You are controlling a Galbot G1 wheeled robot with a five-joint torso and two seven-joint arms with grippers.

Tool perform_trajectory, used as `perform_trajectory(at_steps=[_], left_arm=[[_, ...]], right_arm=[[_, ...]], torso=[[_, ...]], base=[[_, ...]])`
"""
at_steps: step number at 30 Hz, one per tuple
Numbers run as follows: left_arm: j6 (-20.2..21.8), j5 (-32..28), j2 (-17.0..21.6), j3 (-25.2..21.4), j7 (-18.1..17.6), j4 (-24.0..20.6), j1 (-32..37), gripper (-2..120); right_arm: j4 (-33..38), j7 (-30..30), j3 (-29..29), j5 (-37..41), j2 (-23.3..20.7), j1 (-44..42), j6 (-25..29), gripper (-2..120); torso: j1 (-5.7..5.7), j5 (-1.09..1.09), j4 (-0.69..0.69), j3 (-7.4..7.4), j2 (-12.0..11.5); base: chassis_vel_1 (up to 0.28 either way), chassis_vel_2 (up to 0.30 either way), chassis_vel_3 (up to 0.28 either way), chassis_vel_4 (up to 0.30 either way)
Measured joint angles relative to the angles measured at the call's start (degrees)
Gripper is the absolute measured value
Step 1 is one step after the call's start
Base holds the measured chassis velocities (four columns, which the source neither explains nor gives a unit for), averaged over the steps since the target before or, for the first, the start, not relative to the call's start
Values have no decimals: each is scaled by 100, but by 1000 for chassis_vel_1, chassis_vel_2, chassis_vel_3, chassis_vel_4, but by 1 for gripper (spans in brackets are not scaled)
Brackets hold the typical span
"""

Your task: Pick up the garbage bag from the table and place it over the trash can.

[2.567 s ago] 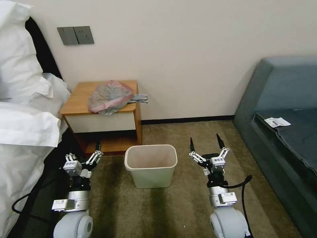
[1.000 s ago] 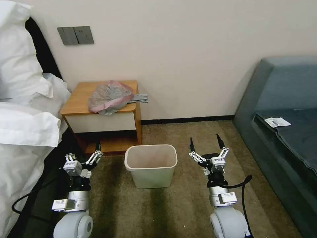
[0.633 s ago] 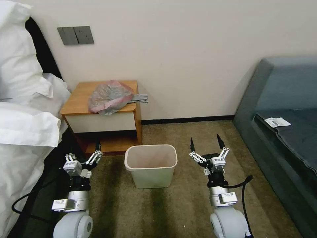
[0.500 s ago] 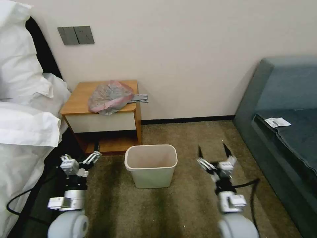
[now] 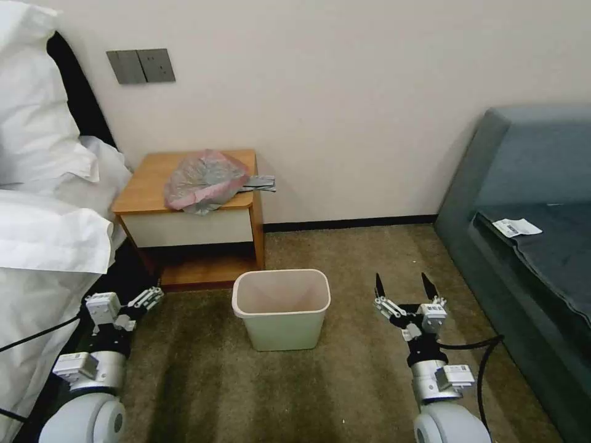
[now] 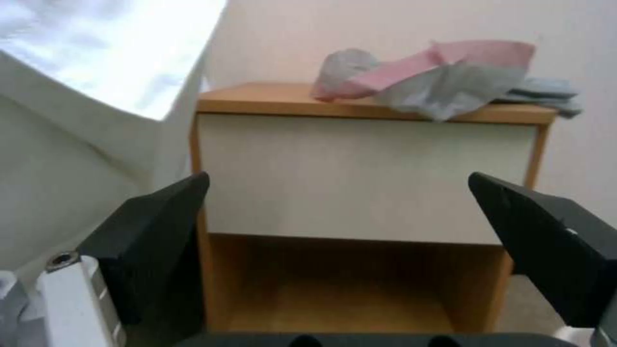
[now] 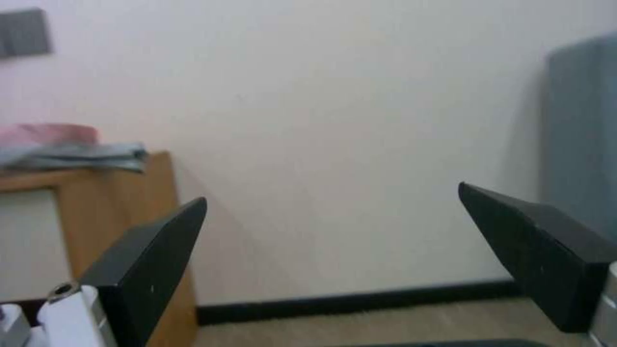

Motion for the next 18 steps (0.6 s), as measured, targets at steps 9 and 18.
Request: perform_trajectory(at_steps=[9, 18], left_arm=[[-51, 49, -67, 40, 82, -172, 107, 100], [-51, 336, -267, 5, 79, -257, 125, 100]], right_arm=[[-281, -320, -431, -69, -695, 913, 139, 100], [-1518, -101, -1595, -294, -1670, 2662, -79, 100]], torso=[[0, 1, 1, 0, 0], [0, 1, 0, 1, 0]], base=[[0, 0, 0, 0], [0, 0, 0, 0]])
